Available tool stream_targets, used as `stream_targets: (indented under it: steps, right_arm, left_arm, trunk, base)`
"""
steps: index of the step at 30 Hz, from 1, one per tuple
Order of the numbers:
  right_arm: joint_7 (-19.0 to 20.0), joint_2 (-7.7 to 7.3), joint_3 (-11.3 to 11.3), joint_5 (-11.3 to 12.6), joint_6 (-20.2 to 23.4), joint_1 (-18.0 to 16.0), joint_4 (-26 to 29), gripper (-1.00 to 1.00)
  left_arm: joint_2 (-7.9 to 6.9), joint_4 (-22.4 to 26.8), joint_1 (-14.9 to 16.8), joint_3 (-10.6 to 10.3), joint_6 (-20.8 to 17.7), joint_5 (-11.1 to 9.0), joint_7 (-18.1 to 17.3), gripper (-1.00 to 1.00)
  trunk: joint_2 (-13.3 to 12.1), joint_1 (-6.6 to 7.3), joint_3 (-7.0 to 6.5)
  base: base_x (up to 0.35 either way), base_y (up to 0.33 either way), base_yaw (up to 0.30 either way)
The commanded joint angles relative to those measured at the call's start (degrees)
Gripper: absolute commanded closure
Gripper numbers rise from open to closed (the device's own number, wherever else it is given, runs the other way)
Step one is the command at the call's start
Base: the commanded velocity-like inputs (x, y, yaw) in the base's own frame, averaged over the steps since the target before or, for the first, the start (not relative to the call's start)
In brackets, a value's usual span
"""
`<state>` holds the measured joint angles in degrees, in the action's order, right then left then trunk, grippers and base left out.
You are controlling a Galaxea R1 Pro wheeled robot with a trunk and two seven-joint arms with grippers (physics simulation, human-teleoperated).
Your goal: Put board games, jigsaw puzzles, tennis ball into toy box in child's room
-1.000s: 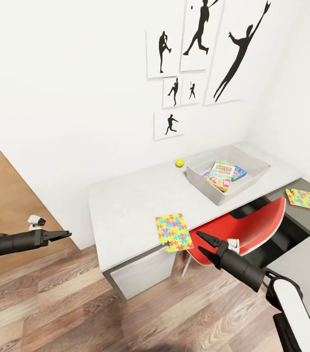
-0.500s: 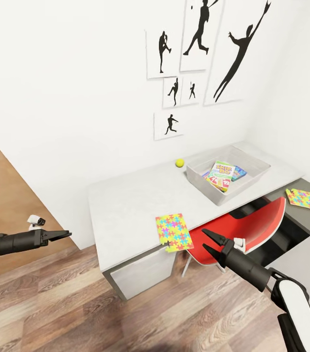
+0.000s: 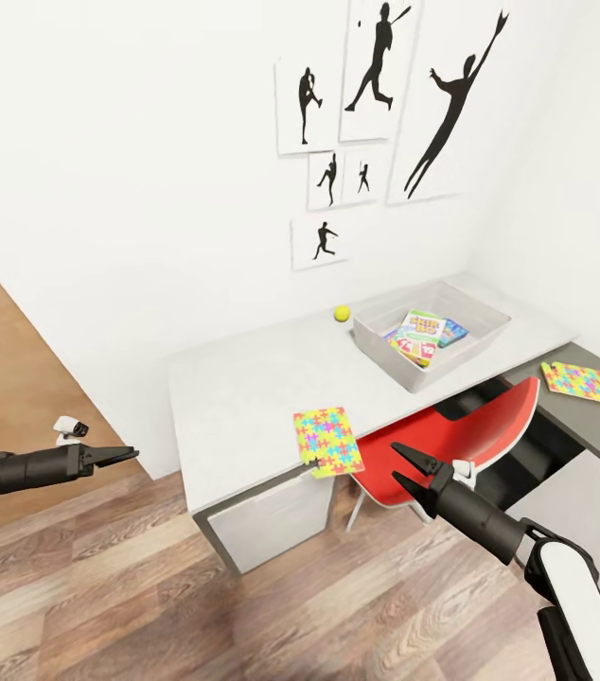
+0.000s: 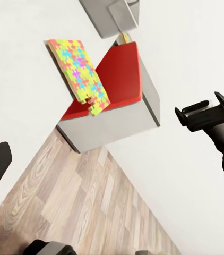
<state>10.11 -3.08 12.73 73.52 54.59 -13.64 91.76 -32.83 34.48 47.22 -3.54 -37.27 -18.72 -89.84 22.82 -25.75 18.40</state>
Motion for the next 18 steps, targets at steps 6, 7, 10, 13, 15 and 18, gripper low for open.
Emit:
stream_targets:
  steps: [6, 7, 10, 13, 15, 18]
  right_arm:
    - [0.56, 0.00, 0.10, -0.59, 0.26, 0.11, -0.05, -1.00]
    - [0.57, -0.02, 0.10, -0.60, 0.26, 0.18, -0.08, -1.00]
    - [0.63, -0.03, 0.25, -0.59, 0.30, 0.53, -0.10, -1.00]
    - [1.70, -0.01, 0.39, -0.60, 0.27, 0.66, -0.03, -1.00]
    - [2.52, -0.04, 0.45, -0.66, 0.27, 0.69, -0.14, -1.00]
    - [3.29, -0.06, 0.65, -0.80, 0.26, 0.71, -0.13, -1.00]
  left_arm:
    - [-0.03, -0.02, 0.04, -0.51, -0.56, -0.23, -0.16, -1.00]
    - [-0.01, -0.02, 0.03, -0.53, -0.57, -0.24, -0.16, -1.00]
    - [-0.08, -0.02, -0.01, -0.43, -0.72, -0.56, -0.16, -1.00]
    - [-0.44, -0.02, -0.05, -0.28, -0.88, -0.64, -0.16, -1.00]
    - [-0.64, -0.02, -0.08, -0.29, -0.92, -0.69, -0.16, -1.00]
    - [-0.77, -0.02, -0.10, -0.34, -0.95, -0.82, -0.16, -1.00]
  trunk:
    - [0.10, -0.03, -0.45]
    - [0.10, -0.03, -0.54]
    - [0.10, -0.03, -0.83]
    - [0.10, -0.03, -1.11]
    - [0.10, -0.03, -1.30]
    - [0.10, -0.03, -1.59]
  base:
    - [-0.013, -0.016, 0.000]
    - [-0.004, -0.005, 0.000]
    - [-0.002, -0.002, 0.000]
    - [0.000, 0.000, 0.000]
    - [0.000, 0.000, 0.000]
    - [0.000, 0.000, 0.000]
